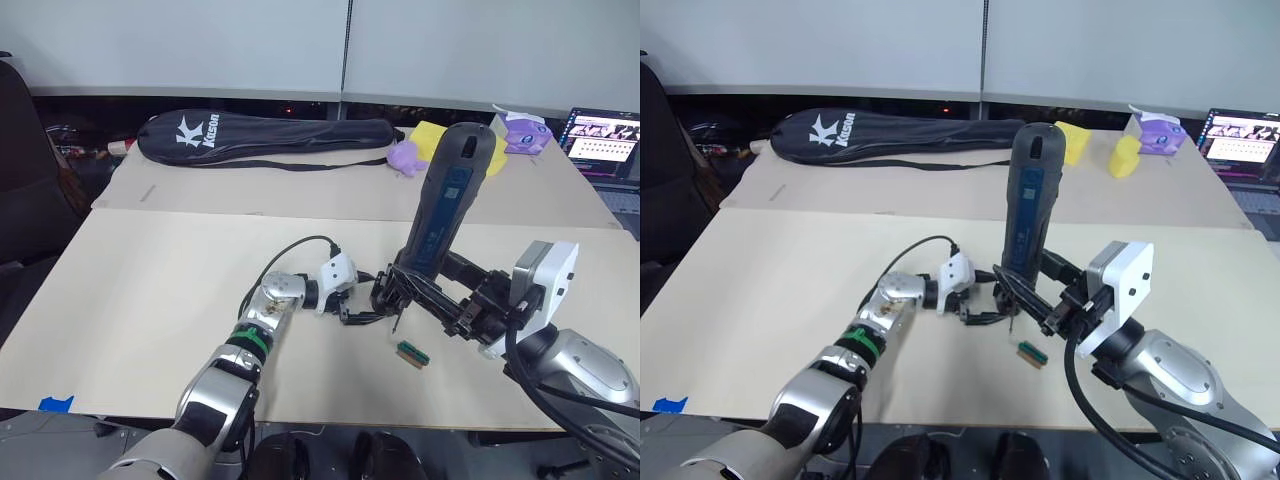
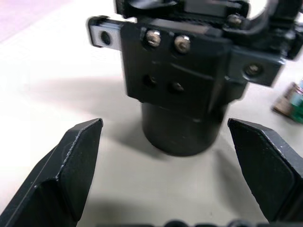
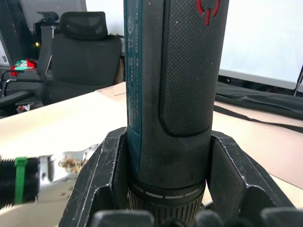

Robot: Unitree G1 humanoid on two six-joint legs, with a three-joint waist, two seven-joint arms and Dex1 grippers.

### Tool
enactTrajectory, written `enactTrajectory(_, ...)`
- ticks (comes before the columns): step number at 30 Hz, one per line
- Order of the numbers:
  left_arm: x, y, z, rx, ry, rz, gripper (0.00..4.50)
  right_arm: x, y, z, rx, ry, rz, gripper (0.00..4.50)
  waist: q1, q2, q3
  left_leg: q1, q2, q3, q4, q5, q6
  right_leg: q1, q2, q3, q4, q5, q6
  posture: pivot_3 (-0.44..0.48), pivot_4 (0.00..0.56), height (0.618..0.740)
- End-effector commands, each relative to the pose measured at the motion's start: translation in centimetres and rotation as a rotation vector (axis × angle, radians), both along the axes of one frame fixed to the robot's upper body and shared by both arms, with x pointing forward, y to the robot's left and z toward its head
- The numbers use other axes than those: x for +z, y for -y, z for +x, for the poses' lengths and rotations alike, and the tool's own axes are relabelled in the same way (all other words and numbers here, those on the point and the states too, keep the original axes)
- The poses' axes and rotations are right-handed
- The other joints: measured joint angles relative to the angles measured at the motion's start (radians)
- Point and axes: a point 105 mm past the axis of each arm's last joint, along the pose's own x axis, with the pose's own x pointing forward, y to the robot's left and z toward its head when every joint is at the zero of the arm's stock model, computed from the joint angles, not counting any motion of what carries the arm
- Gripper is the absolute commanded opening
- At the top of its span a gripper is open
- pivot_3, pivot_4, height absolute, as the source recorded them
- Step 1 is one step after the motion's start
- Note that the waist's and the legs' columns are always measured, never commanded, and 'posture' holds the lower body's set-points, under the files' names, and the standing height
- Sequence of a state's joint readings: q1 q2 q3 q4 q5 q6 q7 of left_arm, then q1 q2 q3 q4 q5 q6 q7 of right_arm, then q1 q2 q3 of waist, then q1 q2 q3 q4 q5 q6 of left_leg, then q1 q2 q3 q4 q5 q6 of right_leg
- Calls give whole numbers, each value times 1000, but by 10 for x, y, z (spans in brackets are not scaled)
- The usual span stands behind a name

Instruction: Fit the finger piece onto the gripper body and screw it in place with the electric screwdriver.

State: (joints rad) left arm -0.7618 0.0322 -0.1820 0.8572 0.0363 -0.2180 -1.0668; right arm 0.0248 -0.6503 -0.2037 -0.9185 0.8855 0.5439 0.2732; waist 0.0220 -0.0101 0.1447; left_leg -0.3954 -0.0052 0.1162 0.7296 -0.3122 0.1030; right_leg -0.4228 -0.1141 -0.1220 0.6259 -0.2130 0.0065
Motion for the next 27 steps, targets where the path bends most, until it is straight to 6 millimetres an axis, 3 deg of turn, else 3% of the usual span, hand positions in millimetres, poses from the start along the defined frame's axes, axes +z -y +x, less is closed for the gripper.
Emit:
enactTrajectory(1,3,11,-4,2,2,-12,4500,12,-3,-4,15,58,6,1897,2,0,0,0,0,0,0,0,0,0,0,0,0,0,0,0,150,740)
enactTrajectory(10,3,21,-6,0,9,-15,4500,12,-2,-2,11,63,-7,1897,3,0,0,0,0,0,0,0,0,0,0,0,0,0,0,0,150,740)
enactTrajectory(15,6,21,-7,-34,16,-20,2385,13,-3,-3,27,74,-29,1897,3,0,0,0,0,0,0,0,0,0,0,0,0,0,0,0,150,740)
enactTrajectory(16,7,21,-7,-44,21,-20,2285,14,-3,-2,30,77,-31,1897,3,0,0,0,0,0,0,0,0,0,0,0,0,0,0,0,150,740)
enactTrajectory(24,15,24,1,-117,66,42,2286,20,-9,4,74,93,-35,1897,3,0,0,-1,0,0,0,0,0,-1,0,0,0,0,0,0,150,740)
enactTrajectory(27,15,23,4,-106,65,43,2286,33,-9,16,71,117,-28,1897,-1,0,0,-1,0,0,0,0,0,-1,0,0,0,0,0,0,150,740)
